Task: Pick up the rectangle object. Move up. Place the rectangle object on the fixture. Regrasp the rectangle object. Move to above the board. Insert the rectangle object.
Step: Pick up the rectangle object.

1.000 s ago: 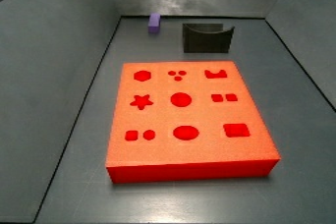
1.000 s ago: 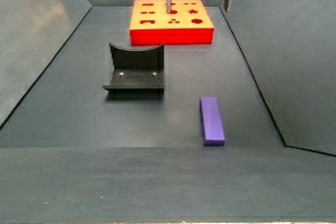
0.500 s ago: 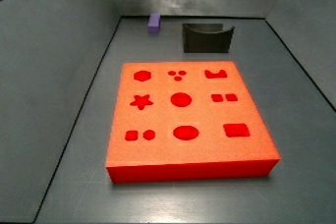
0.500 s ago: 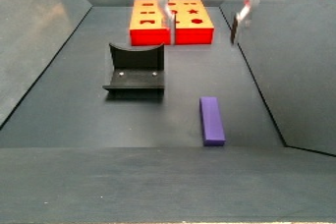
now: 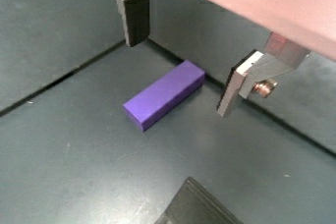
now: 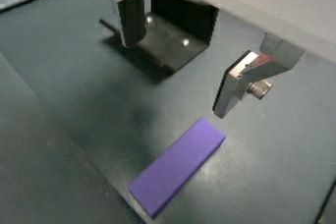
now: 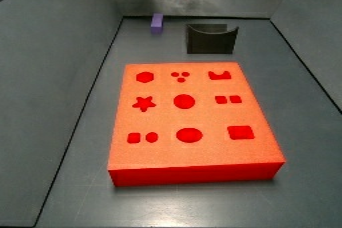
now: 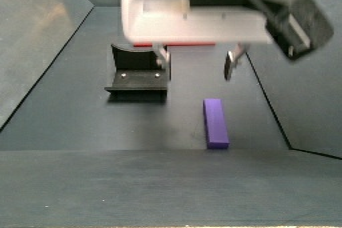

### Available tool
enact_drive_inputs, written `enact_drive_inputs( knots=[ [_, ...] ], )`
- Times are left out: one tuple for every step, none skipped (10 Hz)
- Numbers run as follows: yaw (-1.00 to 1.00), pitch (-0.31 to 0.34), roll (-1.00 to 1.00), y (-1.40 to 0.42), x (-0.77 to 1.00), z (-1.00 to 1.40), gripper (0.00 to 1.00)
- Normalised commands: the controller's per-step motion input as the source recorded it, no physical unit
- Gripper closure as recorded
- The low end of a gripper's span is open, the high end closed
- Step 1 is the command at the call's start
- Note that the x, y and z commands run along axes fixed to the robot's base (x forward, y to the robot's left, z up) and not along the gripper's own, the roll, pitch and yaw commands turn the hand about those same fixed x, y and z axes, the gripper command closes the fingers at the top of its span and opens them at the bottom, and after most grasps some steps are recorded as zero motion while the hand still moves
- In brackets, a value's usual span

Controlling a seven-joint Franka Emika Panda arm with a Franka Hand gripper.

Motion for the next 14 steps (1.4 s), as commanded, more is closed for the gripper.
enact_drive_inputs(
  knots=[
    [-0.07,-0.126,-0.31,0.14,-0.28,-0.54,0.0],
    [0.0,-0.17,-0.35,0.08,-0.11,-0.41,0.0],
    [0.0,-0.163,-0.35,0.09,-0.09,-0.41,0.0],
    [0.02,-0.17,-0.24,0.0,-0.13,-0.53,0.0],
    [0.08,-0.216,-0.15,-0.01,-0.15,-0.57,0.0],
    [0.07,-0.199,-0.07,-0.06,-0.14,-0.7,0.0],
    [0.03,-0.084,0.0,-0.07,-0.17,-0.67,0.0],
    [0.02,-0.063,0.0,0.0,-0.13,-0.48,0.0],
    [0.02,-0.067,0.0,0.0,-0.1,-0.51,0.0],
    [0.02,-0.083,-0.02,0.0,-0.07,-0.53,0.0],
    [0.02,-0.1,-0.07,0.0,-0.04,-0.38,0.0],
    [0.01,-0.126,-0.12,0.0,0.0,-0.23,0.0],
    [0.0,-0.059,0.0,0.0,-0.03,0.0,0.0],
    [0.03,-0.124,0.0,0.0,-0.03,-0.09,0.0]
  ],
)
